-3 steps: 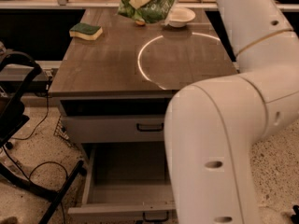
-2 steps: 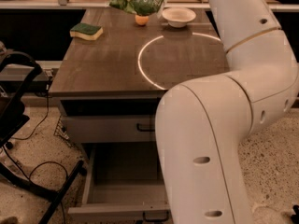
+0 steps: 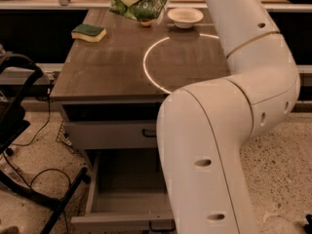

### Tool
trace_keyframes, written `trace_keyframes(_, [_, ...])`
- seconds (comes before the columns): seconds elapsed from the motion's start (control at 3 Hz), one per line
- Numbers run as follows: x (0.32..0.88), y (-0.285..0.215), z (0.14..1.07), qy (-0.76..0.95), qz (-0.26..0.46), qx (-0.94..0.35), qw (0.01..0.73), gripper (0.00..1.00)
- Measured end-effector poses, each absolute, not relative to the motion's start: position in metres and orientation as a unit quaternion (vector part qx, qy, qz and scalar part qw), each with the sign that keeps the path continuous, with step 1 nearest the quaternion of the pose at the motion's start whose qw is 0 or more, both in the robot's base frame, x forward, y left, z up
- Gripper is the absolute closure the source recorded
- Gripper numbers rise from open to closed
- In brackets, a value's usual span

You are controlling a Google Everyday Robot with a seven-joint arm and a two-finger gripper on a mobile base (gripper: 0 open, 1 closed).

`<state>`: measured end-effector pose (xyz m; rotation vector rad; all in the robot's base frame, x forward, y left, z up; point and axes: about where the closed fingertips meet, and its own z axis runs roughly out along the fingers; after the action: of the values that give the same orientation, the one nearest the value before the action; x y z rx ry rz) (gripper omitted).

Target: Move green jalapeno chip bag near sponge

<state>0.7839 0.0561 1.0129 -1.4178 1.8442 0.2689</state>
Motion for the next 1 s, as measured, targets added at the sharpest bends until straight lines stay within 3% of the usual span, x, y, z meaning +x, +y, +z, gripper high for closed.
trace_keyframes(0.67, [0.834,0.129,0.957,0.702,0.138,-0.557,0.422,1.00])
trace_keyframes(1.0, [0.860,0.146,0.932,0.701,0.110,-0.557,0.431,1.00])
